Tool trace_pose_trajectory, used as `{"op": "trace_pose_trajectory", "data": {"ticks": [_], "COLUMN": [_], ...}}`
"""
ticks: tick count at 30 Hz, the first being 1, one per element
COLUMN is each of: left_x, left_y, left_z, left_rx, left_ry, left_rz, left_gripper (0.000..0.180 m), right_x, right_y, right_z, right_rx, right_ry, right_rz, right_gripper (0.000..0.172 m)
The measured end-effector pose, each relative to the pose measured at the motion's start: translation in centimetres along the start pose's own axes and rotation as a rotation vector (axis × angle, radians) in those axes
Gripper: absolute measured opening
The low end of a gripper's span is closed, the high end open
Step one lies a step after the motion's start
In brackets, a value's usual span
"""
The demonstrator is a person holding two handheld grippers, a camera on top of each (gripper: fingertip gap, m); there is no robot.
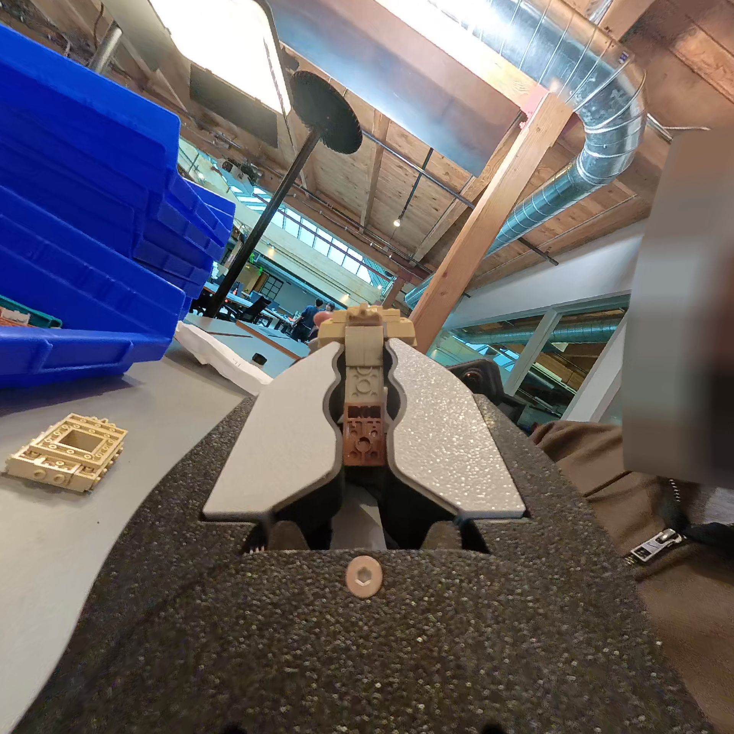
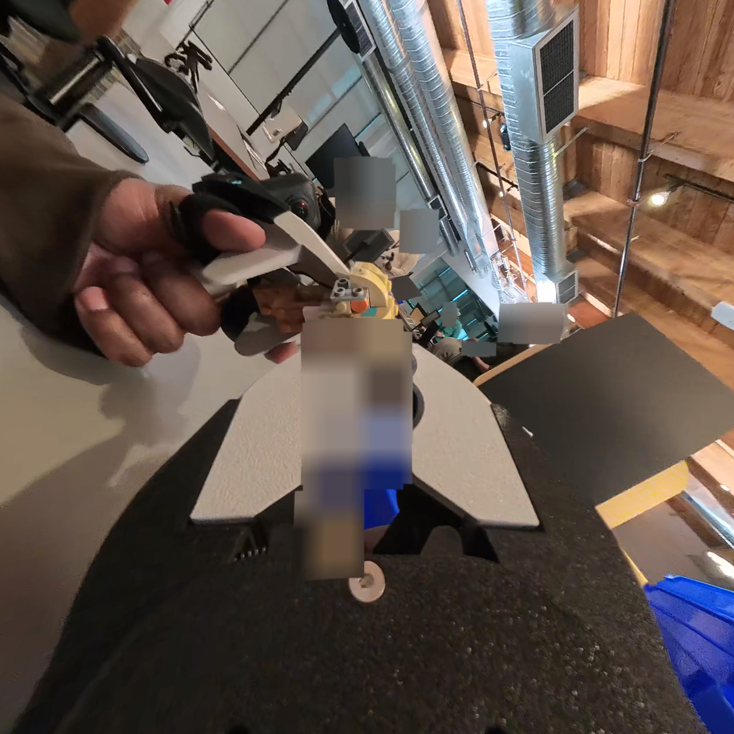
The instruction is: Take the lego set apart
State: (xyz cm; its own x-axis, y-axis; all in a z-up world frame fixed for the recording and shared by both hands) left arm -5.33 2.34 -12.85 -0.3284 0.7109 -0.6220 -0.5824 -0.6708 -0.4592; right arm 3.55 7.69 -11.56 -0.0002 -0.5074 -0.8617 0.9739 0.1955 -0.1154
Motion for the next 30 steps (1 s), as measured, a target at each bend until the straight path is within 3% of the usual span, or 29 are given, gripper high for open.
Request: {"op": "trace_pose_trajectory", "data": {"ticks": [6,18,30], "left_x": [0.5,0.9,1.1], "left_y": [-0.3,-0.5,-0.8], "left_z": [-0.4,-0.6,-1.0], "left_rx": [0.035,0.03,0.057], "left_ry": [0.058,0.072,0.06], "left_rz": [0.022,0.066,0.087], "left_gripper": [0.017,0.019,0.027], "right_x": [0.0,-0.5,-0.7], "right_y": [0.1,-0.3,-0.4], "right_z": [-0.3,-1.4,-1.6], "right_rx": [0.02,0.055,0.08], "right_ry": [0.031,-0.199,-0.17], "right_rz": [-0.009,0.021,-0.032], "right_gripper": [0.016,0.013,0.006]}}
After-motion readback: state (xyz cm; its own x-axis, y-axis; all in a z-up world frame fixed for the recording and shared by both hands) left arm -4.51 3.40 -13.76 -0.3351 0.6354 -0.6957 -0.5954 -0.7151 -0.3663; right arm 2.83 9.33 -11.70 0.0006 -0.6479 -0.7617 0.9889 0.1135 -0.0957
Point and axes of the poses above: each gripper's, where its closed fingertips meet, y back along the fingers, z out of its top, x = y × z across the jaws, the point moved 5 cm from there along y, back along the fingers, and after that the axes turned 9 degrees about y, right-handed, at the moved point
